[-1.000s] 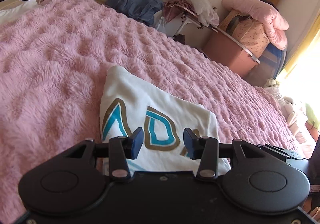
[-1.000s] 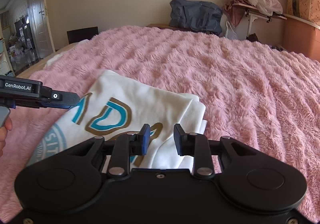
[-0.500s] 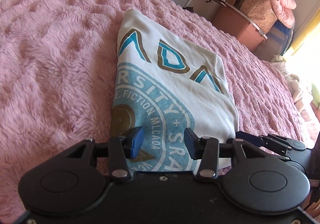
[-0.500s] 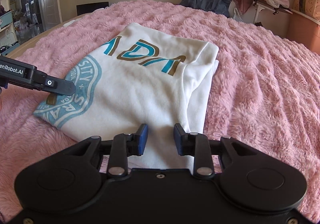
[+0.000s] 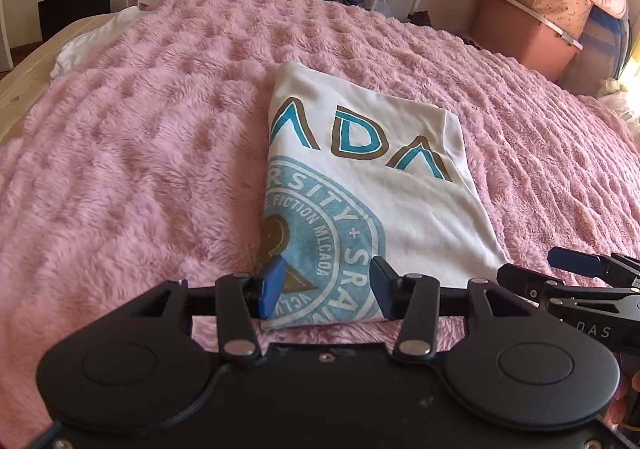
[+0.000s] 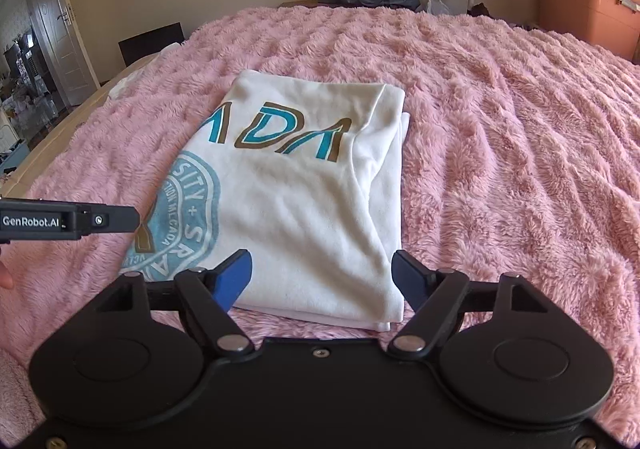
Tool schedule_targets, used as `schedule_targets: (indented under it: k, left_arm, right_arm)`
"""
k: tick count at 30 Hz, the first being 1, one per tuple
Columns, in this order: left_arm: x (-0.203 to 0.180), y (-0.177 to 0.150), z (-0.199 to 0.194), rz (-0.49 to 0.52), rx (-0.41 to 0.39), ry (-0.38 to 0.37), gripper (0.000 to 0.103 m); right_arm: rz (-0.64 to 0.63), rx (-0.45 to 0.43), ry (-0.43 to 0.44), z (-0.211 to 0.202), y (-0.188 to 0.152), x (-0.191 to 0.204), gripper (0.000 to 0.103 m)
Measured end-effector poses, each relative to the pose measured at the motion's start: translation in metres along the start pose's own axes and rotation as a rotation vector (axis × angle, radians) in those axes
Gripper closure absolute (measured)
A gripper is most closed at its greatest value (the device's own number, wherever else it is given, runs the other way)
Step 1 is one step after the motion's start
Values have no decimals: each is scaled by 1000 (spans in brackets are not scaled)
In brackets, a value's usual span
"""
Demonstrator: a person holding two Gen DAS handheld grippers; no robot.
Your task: Fold small clothes
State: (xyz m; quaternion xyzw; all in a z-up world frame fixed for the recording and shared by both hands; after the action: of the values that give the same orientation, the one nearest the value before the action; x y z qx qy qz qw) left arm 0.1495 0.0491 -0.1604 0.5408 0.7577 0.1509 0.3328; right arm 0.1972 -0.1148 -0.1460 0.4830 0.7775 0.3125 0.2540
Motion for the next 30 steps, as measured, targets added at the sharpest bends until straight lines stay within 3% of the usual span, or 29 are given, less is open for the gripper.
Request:
schedule_targets:
  k: [4, 14, 30]
  left_arm:
    - [-4, -10, -26, 7, -6, 72, 53]
    - [-16, -35, -75, -4, -17, 122, 50]
    - [-15, -54, -85, 10, 23, 169, 45]
  right_arm:
    - [-18, 12, -73, -23, 6, 12, 19]
    - [2, 24, -97, -68, 4, 42, 16]
    - [20, 16, -94, -84, 1, 54, 15]
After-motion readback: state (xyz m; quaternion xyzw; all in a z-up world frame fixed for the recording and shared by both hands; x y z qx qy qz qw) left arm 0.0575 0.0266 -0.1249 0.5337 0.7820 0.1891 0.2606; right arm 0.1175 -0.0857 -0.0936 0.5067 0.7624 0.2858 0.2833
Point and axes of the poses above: each gripper's, at about its wrist camera, not at the fingertips, and z roughly the way its jaws point, x to its left, y to its top, the point moved 5 cm from there along z, roughly the way its jaws point, and after that the axes turned 13 degrees about -z, right-handed, at the moved point
